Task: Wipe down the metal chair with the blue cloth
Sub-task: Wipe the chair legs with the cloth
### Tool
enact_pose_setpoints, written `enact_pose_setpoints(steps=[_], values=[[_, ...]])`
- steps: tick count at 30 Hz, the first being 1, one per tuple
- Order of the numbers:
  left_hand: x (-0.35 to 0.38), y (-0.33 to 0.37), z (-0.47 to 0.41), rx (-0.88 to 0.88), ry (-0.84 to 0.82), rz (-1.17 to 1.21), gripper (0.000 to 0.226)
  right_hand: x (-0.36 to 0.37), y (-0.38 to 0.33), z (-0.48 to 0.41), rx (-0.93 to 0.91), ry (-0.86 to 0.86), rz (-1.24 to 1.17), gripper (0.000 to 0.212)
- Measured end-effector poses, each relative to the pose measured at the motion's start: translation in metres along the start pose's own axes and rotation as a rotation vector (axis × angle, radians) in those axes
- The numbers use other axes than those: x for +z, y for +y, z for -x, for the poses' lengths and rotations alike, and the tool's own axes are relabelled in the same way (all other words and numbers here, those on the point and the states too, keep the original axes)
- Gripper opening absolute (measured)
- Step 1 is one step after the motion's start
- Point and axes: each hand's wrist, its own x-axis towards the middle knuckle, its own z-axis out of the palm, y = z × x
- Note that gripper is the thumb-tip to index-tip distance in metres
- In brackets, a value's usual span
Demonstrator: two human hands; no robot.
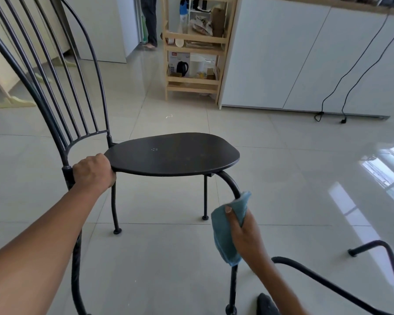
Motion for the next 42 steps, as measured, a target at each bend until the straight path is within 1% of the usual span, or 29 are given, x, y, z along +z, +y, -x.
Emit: enact_pose_setpoints(steps=[3, 7, 8, 10, 12, 15, 17, 20, 23, 32, 36, 39, 42], values=[[0.001, -0.001, 0.001, 0.011, 0.021, 0.003, 0.017, 0.002, 0.005, 0.015, 0.019, 0.001, 0.038, 0.023], [0.001, 0.0, 0.001, 0.014, 0.032, 0.007, 0.014, 0.004, -0.041, 0.002, -0.005, 0.079, -0.032, 0.021], [0.001, 0.0, 0.001, 0.014, 0.034, 0.009, 0.014, 0.004, -0.054, -0.007, -0.024, 0.097, -0.028, 0.027], [0.0, 0.001, 0.0, 0.019, 0.04, 0.015, 0.016, 0.006, -0.07, -0.028, -0.05, 0.14, 0.058, 0.045], [-0.001, 0.001, -0.001, 0.019, 0.037, 0.02, 0.019, 0.012, -0.074, -0.042, -0.063, 0.249, 0.121, 0.056], [-0.001, 0.003, -0.003, 0.017, 0.03, 0.021, 0.022, 0.019, -0.068, -0.05, -0.079, 0.394, 0.081, 0.061], [-0.001, 0.003, -0.004, 0.015, 0.019, 0.02, 0.022, 0.022, -0.065, -0.05, -0.069, 0.438, 0.053, 0.061], [-0.002, 0.004, -0.007, 0.012, 0.014, 0.015, 0.023, 0.026, -0.055, -0.045, -0.055, 0.482, -0.058, 0.059], [-0.002, 0.005, -0.011, 0.009, 0.015, 0.003, 0.023, 0.03, -0.046, -0.041, -0.014, 0.494, -0.144, 0.058], [-0.002, 0.009, -0.024, 0.005, 0.035, -0.015, 0.022, 0.033, -0.039, -0.044, -0.035, 0.472, -0.247, 0.055], [-0.003, 0.011, -0.027, -0.006, 0.036, -0.027, 0.025, 0.034, -0.032, -0.049, -0.05, 0.446, -0.254, 0.055], [-0.004, 0.012, -0.029, -0.021, 0.031, -0.044, 0.026, 0.034, -0.03, -0.051, -0.025, 0.418, -0.26, 0.057], [-0.005, 0.014, -0.032, -0.021, 0.035, -0.045, 0.026, 0.036, -0.029, -0.049, -0.039, 0.439, -0.215, 0.054]])
